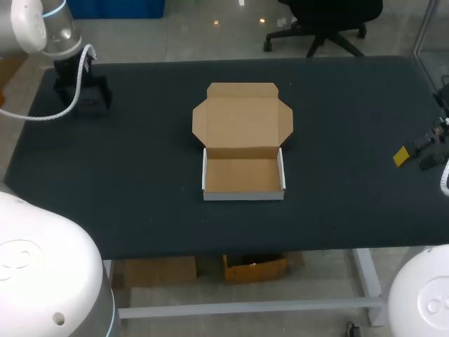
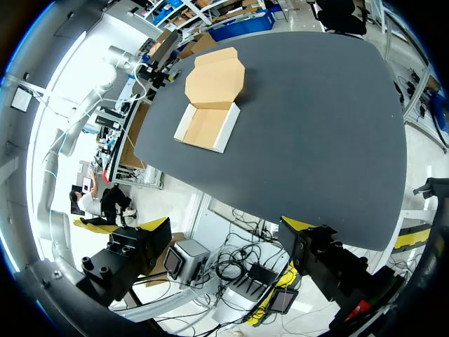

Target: Assemble the packaging by folding the flat box into shape, placing the metal phone stand inside, and closing the box properly

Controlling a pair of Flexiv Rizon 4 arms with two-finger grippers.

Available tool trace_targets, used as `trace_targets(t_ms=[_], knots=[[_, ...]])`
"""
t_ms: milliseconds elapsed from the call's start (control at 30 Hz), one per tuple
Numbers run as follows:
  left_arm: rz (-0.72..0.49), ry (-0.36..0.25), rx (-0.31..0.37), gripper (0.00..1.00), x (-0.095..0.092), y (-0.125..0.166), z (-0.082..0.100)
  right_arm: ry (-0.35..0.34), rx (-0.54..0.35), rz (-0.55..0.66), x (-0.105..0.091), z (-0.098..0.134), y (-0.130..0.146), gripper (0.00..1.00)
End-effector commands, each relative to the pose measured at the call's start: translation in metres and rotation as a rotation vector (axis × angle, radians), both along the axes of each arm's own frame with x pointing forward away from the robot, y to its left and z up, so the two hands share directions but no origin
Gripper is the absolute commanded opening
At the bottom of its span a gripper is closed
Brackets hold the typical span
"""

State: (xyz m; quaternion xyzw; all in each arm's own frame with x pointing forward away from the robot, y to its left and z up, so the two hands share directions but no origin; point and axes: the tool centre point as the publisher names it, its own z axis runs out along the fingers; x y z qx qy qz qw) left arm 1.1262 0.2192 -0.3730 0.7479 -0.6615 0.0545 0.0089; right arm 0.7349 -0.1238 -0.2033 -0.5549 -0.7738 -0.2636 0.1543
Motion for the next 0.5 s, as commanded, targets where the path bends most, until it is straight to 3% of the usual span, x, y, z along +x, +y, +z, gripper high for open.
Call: trace_targets(t_ms=[33,500], knots=[[-0.009,-0.008,0.002,1.00,0.000,0.002,-0.008,0.001,0.001,0.002,-0.001,0.001,-0.001,1.00],[-0.038,-0.025,0.015,1.00,0.005,0.013,-0.015,0.001,0.001,0.002,-0.001,0.001,-0.001,1.00]])
